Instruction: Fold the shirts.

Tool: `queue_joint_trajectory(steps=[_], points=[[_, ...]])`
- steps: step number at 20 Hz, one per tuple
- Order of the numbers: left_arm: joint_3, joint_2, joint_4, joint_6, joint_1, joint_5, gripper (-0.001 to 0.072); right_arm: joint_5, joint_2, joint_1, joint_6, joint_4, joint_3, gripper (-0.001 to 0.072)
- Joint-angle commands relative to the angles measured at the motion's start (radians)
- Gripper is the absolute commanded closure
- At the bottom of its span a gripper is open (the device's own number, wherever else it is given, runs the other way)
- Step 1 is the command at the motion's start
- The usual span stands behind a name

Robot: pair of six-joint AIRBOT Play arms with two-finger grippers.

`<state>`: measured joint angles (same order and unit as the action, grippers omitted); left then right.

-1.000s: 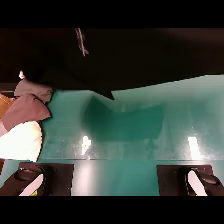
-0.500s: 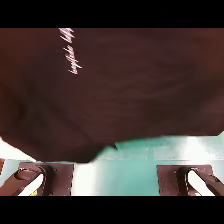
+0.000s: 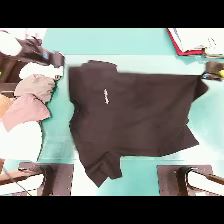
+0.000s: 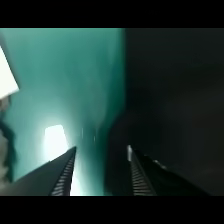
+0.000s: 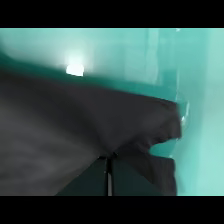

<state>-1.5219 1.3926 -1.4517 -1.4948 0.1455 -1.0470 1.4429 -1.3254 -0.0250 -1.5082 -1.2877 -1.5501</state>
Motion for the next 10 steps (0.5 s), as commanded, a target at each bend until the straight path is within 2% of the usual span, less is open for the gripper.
queue_joint_trajectory(steps=[1,2,3,4,5,8,10], points=[[-0.004,0.140,-0.004,0.010,0.001,0.050,0.0285,-0.107,-0.151,0.045,-0.002,0.006,-0.032,0.0698],[-0.019,0.141,-0.004,0.010,0.001,0.074,0.0285,-0.104,-0.185,0.049,-0.002,0.006,-0.079,0.0690],[-0.048,0.140,-0.005,0.010,-0.006,0.070,0.0285,-0.096,-0.214,0.048,-0.002,0.013,-0.127,0.0549],[-0.091,0.140,0.001,0.010,-0.023,0.034,0.0285,-0.076,-0.240,0.048,-0.002,0.014,-0.177,0.0309],[-0.138,0.140,0.004,0.010,-0.045,-0.032,0.0285,-0.040,-0.252,0.048,-0.001,0.013,-0.219,0.0283],[-0.189,0.128,0.126,0.013,-0.134,-0.259,0.0284,0.032,-0.223,0.044,0.037,0.010,-0.225,0.0283],[-0.108,0.097,0.208,0.037,-0.170,-0.312,0.0285,0.030,-0.153,0.029,0.048,0.013,-0.137,0.0283]])
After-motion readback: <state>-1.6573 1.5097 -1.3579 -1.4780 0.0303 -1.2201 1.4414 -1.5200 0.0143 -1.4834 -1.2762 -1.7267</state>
